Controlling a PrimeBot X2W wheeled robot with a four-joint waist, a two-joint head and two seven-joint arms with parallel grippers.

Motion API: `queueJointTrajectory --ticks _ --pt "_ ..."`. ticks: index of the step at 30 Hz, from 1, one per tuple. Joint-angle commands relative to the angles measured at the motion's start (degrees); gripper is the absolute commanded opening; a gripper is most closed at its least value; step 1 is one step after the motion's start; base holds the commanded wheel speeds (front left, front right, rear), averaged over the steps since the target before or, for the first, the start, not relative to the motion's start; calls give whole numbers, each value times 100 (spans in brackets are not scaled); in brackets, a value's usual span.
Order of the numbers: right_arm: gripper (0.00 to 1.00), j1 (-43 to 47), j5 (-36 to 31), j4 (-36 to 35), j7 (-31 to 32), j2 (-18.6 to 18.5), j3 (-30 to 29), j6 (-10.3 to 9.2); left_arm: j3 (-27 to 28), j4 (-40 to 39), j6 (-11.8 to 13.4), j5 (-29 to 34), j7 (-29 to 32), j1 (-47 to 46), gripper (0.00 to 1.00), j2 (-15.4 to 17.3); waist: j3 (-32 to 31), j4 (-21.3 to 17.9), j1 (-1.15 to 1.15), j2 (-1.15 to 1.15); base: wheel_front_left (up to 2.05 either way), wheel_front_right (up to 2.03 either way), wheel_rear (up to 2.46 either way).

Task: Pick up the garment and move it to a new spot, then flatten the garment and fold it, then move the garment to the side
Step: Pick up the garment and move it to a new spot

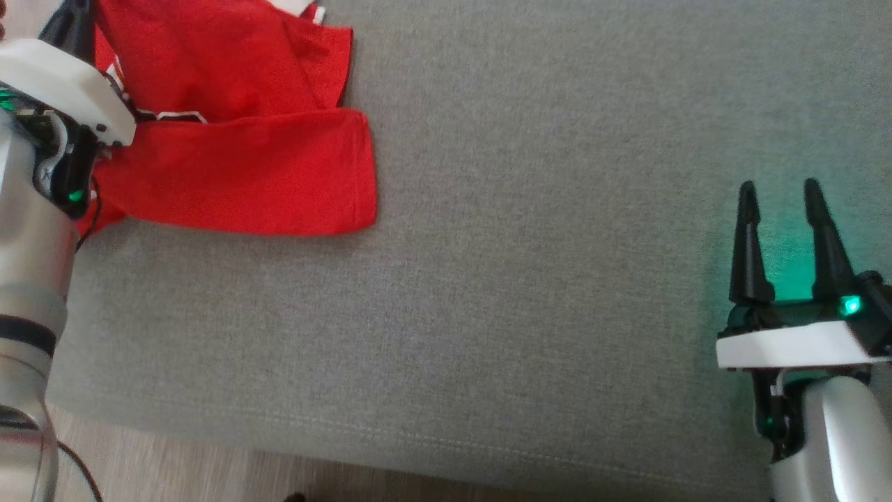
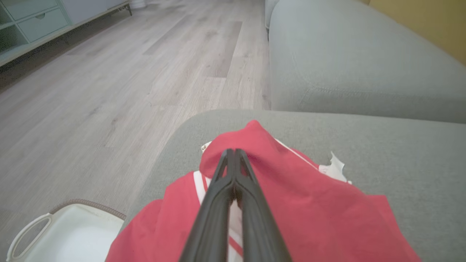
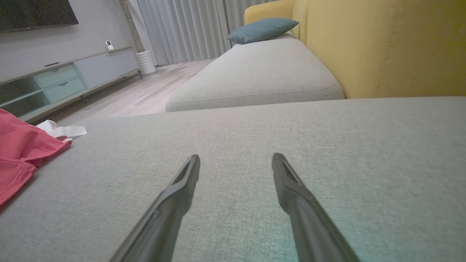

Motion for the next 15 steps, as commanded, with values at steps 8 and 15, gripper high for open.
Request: queueJointTrajectory --ticks 8,15 --pt "100 143 348 299 -216 -32 334 23 69 -383 7 179 -453 -285 0 400 -1013 -227 -1 0 0 0 0" --pt "100 217 662 555 -279 -32 560 23 38 -1554 130 361 -501 -87 0 354 -1526 -525 -1 0 0 0 0"
